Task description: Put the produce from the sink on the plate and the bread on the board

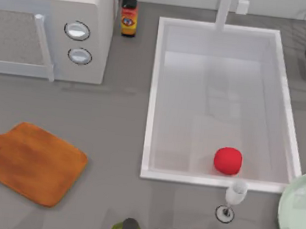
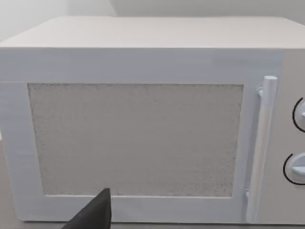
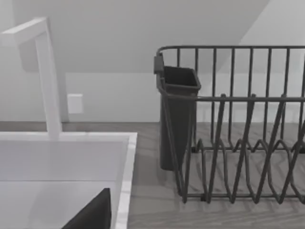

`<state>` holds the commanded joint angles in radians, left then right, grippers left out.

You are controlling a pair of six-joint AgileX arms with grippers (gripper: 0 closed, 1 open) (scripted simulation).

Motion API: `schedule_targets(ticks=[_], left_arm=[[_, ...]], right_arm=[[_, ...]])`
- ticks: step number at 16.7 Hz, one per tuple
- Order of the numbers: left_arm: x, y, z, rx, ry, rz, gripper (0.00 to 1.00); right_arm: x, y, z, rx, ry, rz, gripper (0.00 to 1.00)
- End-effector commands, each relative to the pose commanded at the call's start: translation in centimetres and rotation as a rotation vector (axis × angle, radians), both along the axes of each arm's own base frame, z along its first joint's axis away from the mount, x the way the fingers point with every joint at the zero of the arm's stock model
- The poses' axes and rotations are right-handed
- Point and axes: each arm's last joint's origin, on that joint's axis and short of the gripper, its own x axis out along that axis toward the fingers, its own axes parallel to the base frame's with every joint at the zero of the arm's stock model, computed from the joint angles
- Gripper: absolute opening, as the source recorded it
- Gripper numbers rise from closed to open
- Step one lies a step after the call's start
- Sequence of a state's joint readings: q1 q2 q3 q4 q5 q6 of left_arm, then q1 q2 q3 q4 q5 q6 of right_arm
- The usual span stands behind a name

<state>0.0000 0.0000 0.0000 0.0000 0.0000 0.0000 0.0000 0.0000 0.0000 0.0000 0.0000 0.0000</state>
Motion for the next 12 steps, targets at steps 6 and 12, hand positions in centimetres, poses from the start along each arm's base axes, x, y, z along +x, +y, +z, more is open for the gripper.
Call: schedule_targets(ticks=[6,12], left_arm=[[0.0,0.0,0.0,0.0,0.0,0.0,1.0],[0.0,0.0,0.0,0.0,0.0,0.0,1.0]], right_arm=[[0.0,0.1,0.5,0.008,0.022,0.007,1.0],[1.7,1.1,5.2,0.073,0.267,0.071,1.0]])
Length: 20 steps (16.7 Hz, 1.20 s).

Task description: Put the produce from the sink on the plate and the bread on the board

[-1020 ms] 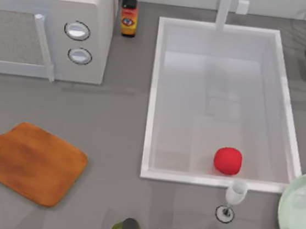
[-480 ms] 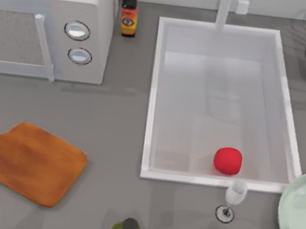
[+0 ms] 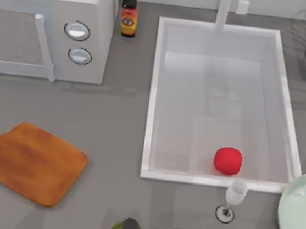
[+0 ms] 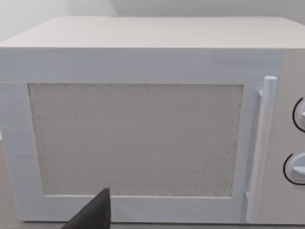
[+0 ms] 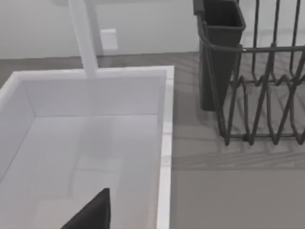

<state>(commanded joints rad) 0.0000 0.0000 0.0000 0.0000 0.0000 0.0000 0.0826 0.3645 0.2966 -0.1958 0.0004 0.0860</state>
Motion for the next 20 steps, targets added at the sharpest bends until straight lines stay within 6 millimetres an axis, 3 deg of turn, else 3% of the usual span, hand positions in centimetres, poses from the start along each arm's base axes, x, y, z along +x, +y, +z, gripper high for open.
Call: schedule_targets(ticks=[5,9,15,20], left_arm=[[0.0,0.0,0.0,0.0,0.0,0.0,1.0],[0.0,0.0,0.0,0.0,0.0,0.0,1.0],[0.0,0.0,0.0,0.0,0.0,0.0,1.0],[0.0,0.0,0.0,0.0,0.0,0.0,1.0]], right_arm=[[5.9,2.4,3.7,0.041,0.38,0.052,1.0],[12.0,5.7,4.5,0.041,0.67,0.068,1.0],[20.1,11.9,0.7,-0.018,1.049,0.044,1.0],[23.5,15.9,-3.9,-0.082,1.251,0.006,1.0]])
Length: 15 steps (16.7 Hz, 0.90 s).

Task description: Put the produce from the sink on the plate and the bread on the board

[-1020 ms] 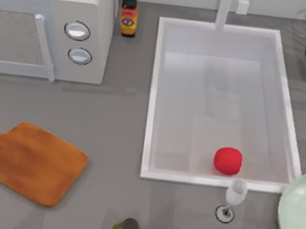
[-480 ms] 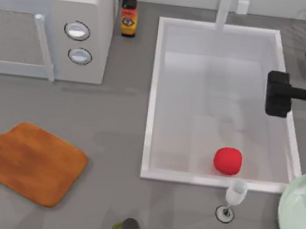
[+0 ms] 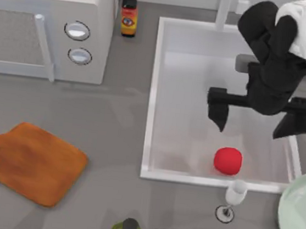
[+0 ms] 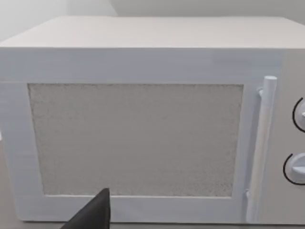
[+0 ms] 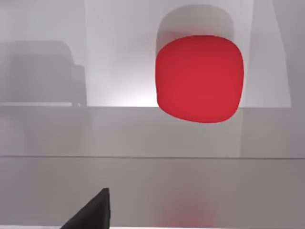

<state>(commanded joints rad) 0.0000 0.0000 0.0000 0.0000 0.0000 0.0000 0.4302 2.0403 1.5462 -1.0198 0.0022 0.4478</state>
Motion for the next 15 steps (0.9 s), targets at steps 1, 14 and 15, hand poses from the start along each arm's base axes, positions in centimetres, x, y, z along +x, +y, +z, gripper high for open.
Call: schedule_targets(ticks=[1,14,15], left_arm=[[0.0,0.0,0.0,0.0,0.0,0.0,1.0],[0.0,0.0,0.0,0.0,0.0,0.0,1.0],[0.0,0.0,0.0,0.0,0.0,0.0,1.0]], right_arm=[[0.3,0.5,-0.6,-0.01,0.022,0.0,1.0],[1.4,1.3,-6.9,-0.024,0.052,-0.003,1.0],[1.5,1.4,-8.6,-0.021,0.046,-0.003,1.0]])
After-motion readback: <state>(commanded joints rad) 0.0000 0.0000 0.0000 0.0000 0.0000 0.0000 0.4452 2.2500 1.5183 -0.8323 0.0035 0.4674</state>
